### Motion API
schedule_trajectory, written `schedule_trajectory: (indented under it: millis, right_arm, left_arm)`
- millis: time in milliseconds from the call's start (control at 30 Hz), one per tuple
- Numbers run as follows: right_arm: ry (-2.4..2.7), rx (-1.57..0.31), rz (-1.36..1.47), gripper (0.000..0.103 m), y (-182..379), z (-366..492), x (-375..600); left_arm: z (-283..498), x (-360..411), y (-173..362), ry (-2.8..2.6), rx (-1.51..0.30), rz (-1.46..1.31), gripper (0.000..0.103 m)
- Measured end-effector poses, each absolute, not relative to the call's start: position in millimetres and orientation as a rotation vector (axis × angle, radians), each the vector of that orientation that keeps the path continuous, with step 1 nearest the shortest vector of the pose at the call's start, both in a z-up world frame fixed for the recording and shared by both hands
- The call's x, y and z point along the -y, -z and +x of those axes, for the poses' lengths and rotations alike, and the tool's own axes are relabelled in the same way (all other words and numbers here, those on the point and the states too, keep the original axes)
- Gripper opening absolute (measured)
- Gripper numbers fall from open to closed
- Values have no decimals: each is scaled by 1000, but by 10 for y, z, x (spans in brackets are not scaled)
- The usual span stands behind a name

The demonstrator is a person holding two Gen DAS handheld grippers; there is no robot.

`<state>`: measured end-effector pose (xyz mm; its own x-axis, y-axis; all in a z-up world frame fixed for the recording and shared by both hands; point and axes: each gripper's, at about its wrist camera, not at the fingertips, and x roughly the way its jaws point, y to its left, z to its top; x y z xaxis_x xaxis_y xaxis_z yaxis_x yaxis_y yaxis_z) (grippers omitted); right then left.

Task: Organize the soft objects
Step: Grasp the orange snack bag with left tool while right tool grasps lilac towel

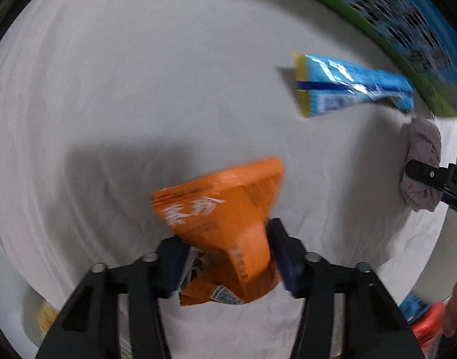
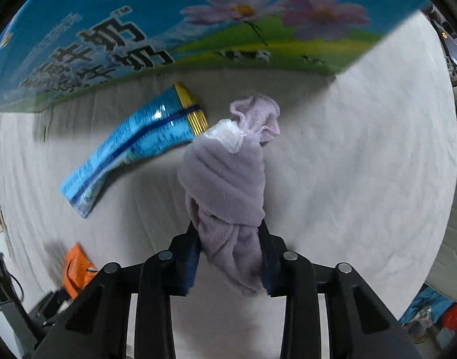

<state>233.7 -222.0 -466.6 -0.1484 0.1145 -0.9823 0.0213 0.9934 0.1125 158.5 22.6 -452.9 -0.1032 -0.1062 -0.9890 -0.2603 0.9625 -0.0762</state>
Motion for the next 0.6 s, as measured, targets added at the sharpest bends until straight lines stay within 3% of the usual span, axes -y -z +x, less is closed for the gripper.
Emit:
schedule_trajectory:
  millis: [600]
  right_arm:
    - [-108, -1804, 99, 35, 4757, 1622, 2436]
  left_arm:
    - [1900, 944, 4516, 57, -1660, 33, 43]
